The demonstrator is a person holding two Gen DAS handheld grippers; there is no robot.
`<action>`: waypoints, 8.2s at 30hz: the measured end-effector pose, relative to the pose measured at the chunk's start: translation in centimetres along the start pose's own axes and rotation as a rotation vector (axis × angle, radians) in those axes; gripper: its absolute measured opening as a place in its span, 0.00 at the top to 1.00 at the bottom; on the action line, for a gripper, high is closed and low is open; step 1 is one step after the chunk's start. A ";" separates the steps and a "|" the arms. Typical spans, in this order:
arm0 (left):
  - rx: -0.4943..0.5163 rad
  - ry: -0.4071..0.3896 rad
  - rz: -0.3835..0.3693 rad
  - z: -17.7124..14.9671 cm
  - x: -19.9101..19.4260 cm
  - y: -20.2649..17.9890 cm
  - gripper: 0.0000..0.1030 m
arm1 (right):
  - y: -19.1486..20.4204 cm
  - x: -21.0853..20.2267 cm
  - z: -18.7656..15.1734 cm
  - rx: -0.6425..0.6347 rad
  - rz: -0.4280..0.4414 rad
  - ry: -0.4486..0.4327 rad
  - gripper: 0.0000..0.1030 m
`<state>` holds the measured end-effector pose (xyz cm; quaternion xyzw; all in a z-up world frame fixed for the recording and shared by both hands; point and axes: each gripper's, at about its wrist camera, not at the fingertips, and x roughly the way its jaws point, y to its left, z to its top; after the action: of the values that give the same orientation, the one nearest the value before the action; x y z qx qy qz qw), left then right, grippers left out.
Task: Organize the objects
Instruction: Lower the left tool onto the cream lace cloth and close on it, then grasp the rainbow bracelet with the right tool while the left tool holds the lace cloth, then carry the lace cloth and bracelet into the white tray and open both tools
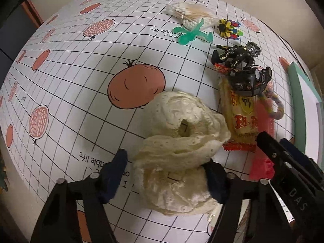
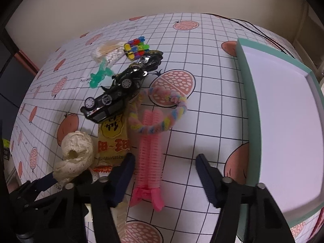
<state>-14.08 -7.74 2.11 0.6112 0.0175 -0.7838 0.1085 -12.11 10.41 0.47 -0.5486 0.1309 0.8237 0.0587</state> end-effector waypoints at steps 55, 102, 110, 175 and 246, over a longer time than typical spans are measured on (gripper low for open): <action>-0.055 -0.170 -0.040 -0.1 -4.3 0.4 0.78 | -0.2 -7.2 -2.2 -0.065 0.206 -0.006 0.72; -0.054 -0.128 -0.033 -1.3 -4.3 -0.6 0.78 | 0.3 -6.6 -3.4 -0.153 0.153 0.109 0.72; -0.016 -0.103 -0.036 -1.7 -3.8 -1.9 0.78 | 0.1 -3.0 -5.4 -0.214 0.040 0.225 0.72; 0.040 -0.067 -0.062 -1.6 -2.5 -3.5 0.78 | -2.9 -2.0 -2.0 -0.098 0.178 0.060 0.80; 0.434 -0.376 -0.246 -0.5 -2.2 -23.8 0.78 | -23.5 -12.0 2.5 0.273 -0.120 -0.391 0.93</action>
<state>-17.70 15.84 1.58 0.4578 -0.0968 -0.8757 -0.1189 -4.00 34.22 8.86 -0.3724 0.1945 0.8839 0.2053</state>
